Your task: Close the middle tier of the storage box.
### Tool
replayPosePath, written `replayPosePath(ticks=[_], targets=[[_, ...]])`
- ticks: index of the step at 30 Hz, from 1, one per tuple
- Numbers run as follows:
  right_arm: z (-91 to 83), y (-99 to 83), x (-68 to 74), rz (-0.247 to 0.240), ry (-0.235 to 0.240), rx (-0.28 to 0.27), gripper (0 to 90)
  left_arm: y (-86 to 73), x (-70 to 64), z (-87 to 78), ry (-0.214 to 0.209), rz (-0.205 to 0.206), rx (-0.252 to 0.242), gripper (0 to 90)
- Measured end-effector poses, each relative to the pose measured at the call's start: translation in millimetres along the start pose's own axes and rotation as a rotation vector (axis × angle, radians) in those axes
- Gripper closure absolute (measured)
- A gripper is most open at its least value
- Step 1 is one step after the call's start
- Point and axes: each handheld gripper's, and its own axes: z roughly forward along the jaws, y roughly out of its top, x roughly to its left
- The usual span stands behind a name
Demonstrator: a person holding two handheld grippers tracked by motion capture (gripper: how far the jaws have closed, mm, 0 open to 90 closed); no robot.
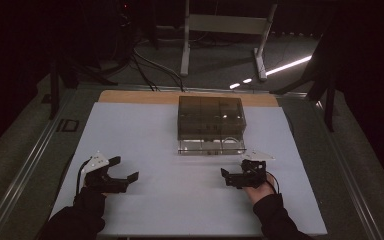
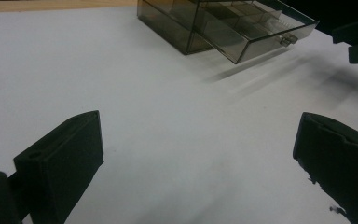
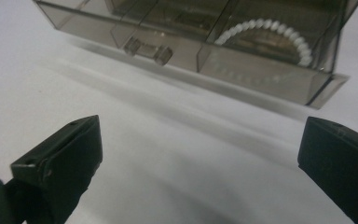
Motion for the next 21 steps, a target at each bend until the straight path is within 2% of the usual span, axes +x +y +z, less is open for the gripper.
replayPosePath(ticks=[9,14,21], targets=[[7.2,-1.4,5.1,0.015,0.005,0.053,0.3,0.3,-0.1,-0.9,0.000,0.005,0.001,3.2],[10.9,-1.3,4.3,0.024,0.023,0.084,0.3,0.1,0.0,-0.4,-0.001,0.003,0.000,3.2],[11.8,-0.7,2.3,0.037,0.029,0.090,4.6,0.0,-0.5,0.2,-0.003,0.006,0.001,3.2]])
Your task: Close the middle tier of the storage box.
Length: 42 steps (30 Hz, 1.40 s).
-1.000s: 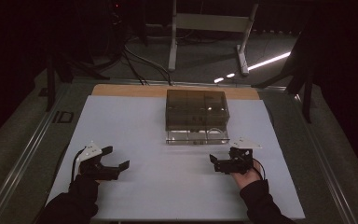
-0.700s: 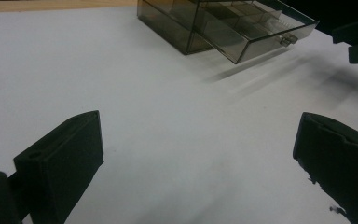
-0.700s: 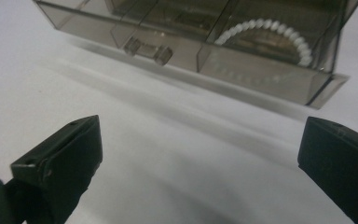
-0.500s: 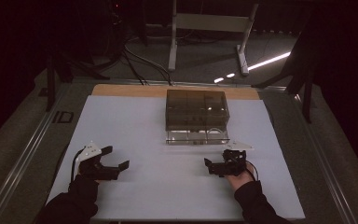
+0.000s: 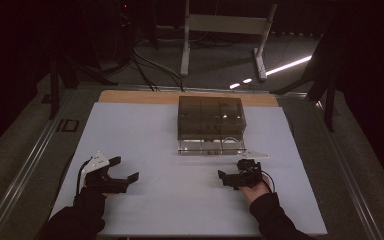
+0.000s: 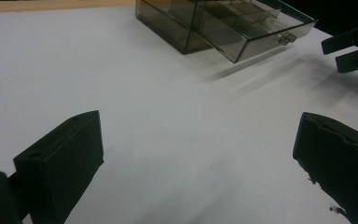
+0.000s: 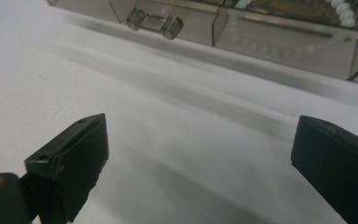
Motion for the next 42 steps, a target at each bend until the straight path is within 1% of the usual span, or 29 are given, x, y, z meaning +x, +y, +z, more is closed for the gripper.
replayPosePath(ticks=[4,6,9,11,13,15,16,18,20,21,23,24,26,30,35,38,39,42], targets=[[1.6,-1.2,1.5,-0.022,0.006,0.019,16.9,-0.1,0.0,-0.2,0.000,0.002,0.001,3.2],[1.3,-0.8,2.1,-0.027,0.016,0.020,19.9,-0.2,0.1,-0.1,-0.001,0.001,0.000,3.2],[0.2,-0.3,2.2,-0.033,0.014,0.016,25.9,-0.2,0.1,0.1,-0.001,0.002,0.001,3.2],[0.9,-0.2,1.7,-0.046,0.010,0.028,29.9,-0.4,0.2,0.2,0.000,0.002,0.003,3.2],[1.4,-0.4,1.8,-0.053,0.005,0.036,30.5,-0.5,0.2,0.2,0.000,0.001,0.003,3.2],[1.8,-0.8,2.0,-0.064,0.001,0.042,34.9,-0.4,0.2,0.0,0.000,-0.001,0.001,3.2],[1.8,-0.7,2.2,-0.066,0.001,0.042,35.0,-0.3,0.2,-0.1,0.000,-0.001,0.000,3.2],[1.0,0.0,2.8,-0.068,-0.001,0.042,40.1,-0.2,0.2,-0.1,0.000,-0.001,-0.001,3.2],[0.3,0.7,3.7,-0.081,0.003,0.043,42.1,-0.3,0.2,0.0,0.001,0.000,0.001,3.2],[-0.1,1.0,4.1,-0.086,0.005,0.042,45.1,-0.4,0.2,0.0,0.000,0.000,0.002,3.2],[-0.4,1.6,5.0,-0.097,0.006,0.045,47.8,-0.4,0.2,0.2,0.001,0.000,0.002,3.2],[-0.5,2.0,5.4,-0.097,0.011,0.046,52.4,-0.4,0.2,0.2,0.002,0.000,0.003,3.2],[-0.1,2.8,7.3,-0.105,-0.016,0.040,57.2,-0.4,0.2,0.1,0.001,-0.001,0.001,3.2],[-0.9,5.0,9.4,-0.120,-0.012,0.033,64.5,-0.5,0.4,0.2,0.001,-0.003,0.002,3.2],[-1.2,8.5,10.8,-0.130,-0.012,0.023,75.9,-0.5,0.2,0.4,0.001,0.000,0.004,3.2],[-1.3,11.1,11.5,-0.139,-0.002,0.016,82.5,-0.4,0.1,0.1,0.001,0.000,0.000,3.2],[-1.3,11.9,11.7,-0.148,-0.007,0.014,83.5,-0.5,0.1,0.1,0.001,-0.001,0.000,3.2],[-1.9,14.3,11.3,-0.139,-0.010,0.001,88.6,-0.6,0.1,0.3,-0.001,-0.001,0.001,3.2]])
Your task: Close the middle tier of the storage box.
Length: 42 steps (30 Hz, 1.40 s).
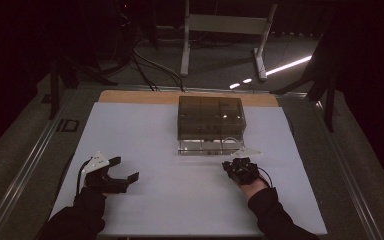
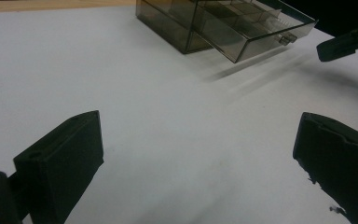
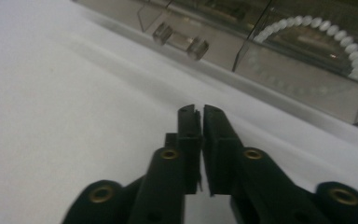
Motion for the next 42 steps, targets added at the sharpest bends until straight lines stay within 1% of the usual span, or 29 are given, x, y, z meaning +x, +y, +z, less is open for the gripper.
replayPosePath(ticks=[2,8,13,15,16,19,21,27,42], targets=[[0.4,1.7,-0.8,0.000,-0.001,-0.003,90.0,-0.2,0.0,0.3,-0.001,-0.001,0.001,3.2],[1.5,6.5,-2.0,0.005,-0.013,-0.019,90.0,-0.1,0.1,0.1,0.001,-0.001,0.000,3.2],[2.4,9.8,-1.9,0.006,-0.013,-0.027,90.0,-0.2,0.2,0.0,0.001,-0.002,-0.001,3.2],[3.5,11.2,-1.2,0.001,-0.014,-0.031,90.0,-0.5,0.4,0.2,-0.001,-0.005,-0.002,3.2],[4.2,11.8,-1.0,-0.010,-0.015,-0.031,90.0,-0.4,0.3,0.2,0.001,-0.002,0.001,3.2],[5.5,12.4,-1.0,-0.019,-0.021,-0.054,90.0,-0.1,-0.1,0.2,0.002,0.002,0.002,3.2],[6.6,12.7,-1.7,-0.020,-0.026,-0.058,90.0,-0.2,-0.2,0.5,0.001,0.001,0.003,3.2],[10.6,12.8,-5.5,-0.011,-0.017,-0.080,90.0,-0.2,-0.9,0.9,0.000,0.001,0.004,3.2],[19.9,17.3,-7.3,-0.022,-0.021,-0.062,90.0,0.2,-1.5,0.8,0.004,0.009,0.007,3.2]])
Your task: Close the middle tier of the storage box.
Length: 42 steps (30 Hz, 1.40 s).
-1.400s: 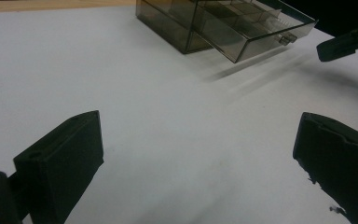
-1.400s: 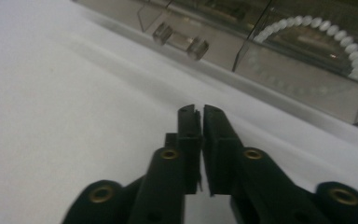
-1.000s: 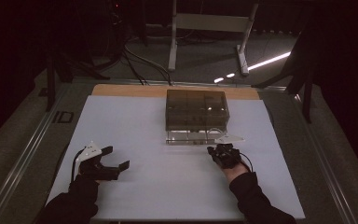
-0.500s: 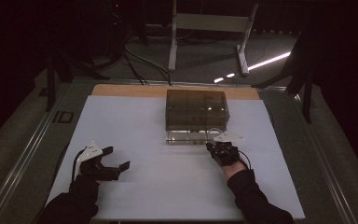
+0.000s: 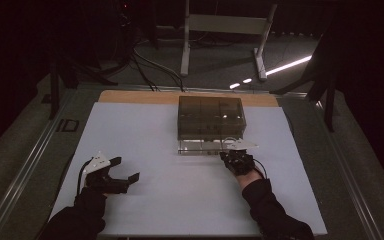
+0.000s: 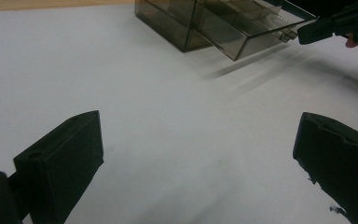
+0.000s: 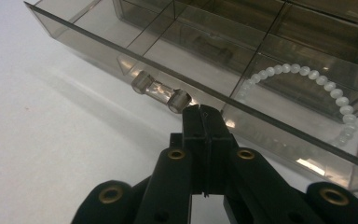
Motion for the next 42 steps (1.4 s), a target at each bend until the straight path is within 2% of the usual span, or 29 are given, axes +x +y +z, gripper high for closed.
replayPosePath(ticks=[20,42], targets=[[4.2,1.5,-1.8,0.004,0.000,0.006,90.0,0.2,-0.2,-0.2,0.000,0.001,-0.002,3.2],[5.3,8.4,-7.8,0.022,-0.023,-0.007,90.0,0.2,-0.2,-0.4,0.000,0.001,-0.002,3.2]])
